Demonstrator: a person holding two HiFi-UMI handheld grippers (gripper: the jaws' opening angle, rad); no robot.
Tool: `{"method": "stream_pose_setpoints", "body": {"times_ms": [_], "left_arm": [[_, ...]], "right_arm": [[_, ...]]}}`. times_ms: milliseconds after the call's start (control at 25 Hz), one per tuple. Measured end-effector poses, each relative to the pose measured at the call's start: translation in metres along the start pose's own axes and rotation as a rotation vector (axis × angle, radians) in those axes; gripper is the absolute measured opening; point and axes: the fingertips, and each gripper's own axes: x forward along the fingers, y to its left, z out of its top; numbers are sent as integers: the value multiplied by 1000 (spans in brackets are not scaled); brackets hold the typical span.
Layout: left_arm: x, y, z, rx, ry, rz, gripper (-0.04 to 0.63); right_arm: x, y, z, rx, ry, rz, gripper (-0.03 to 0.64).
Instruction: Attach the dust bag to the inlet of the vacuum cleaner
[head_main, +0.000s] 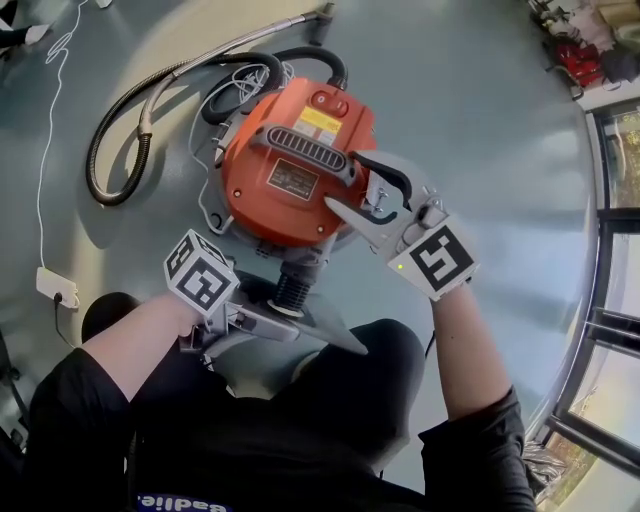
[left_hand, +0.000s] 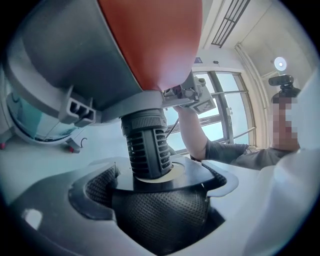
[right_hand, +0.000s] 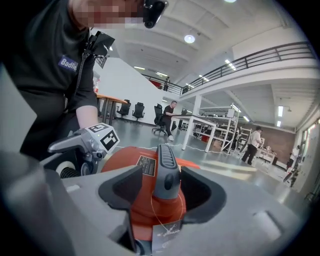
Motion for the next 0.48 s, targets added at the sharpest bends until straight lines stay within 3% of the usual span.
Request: {"method": "stream_pose_setpoints", "body": {"times_ms": [280, 400, 480], "left_arm": [[3, 3, 5, -65, -28, 1, 568], [2, 5, 10, -66, -48, 2, 568], [0, 6, 12, -68, -63, 10, 568]], "right_arm": [[17, -4, 1, -4, -2, 47, 222], [26, -7, 6, -21, -17, 80, 160], [26, -8, 7, -13, -39, 102, 156]]}}
